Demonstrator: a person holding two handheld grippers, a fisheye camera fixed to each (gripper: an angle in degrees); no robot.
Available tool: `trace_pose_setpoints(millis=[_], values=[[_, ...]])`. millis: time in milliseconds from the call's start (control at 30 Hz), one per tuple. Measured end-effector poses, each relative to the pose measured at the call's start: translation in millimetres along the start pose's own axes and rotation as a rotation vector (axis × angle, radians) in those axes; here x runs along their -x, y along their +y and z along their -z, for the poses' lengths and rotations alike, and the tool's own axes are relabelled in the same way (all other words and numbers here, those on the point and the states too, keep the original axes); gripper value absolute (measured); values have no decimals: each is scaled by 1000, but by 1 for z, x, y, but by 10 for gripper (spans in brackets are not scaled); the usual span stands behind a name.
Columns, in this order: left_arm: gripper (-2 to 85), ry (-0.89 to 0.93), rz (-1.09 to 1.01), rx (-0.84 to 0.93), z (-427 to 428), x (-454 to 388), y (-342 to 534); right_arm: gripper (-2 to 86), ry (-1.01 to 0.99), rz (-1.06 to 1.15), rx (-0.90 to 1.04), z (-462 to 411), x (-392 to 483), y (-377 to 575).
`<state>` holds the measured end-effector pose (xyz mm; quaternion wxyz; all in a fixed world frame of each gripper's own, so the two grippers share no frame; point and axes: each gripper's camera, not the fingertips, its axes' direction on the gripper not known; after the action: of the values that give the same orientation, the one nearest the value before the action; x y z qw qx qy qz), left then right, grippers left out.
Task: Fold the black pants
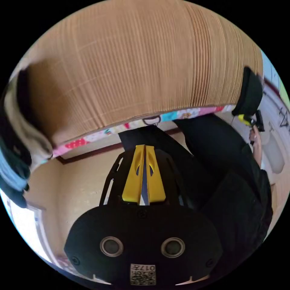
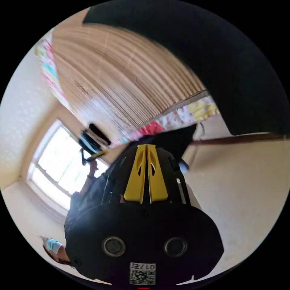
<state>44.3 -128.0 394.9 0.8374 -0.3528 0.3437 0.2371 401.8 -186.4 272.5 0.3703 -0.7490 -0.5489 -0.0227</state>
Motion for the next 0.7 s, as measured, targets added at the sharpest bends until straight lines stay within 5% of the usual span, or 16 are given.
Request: trace_pose_setpoints(millis=[100,200,367,567,700], values=[[-10,262,115,-290,25,62,65,38,530,-88,131,5,61,-5],[-8,439,195,-616,37,101,134,26,659,1,16,26,141,9],[6,509,360,-980,54,159,230,7,392,252,-154,42,261,56],[118,495,733,-1437,93,266,385,3,-92,620,-24,-9,373,85],[165,804,891,-1572,58,361,443,3,-109,714,40,-52,424,97]])
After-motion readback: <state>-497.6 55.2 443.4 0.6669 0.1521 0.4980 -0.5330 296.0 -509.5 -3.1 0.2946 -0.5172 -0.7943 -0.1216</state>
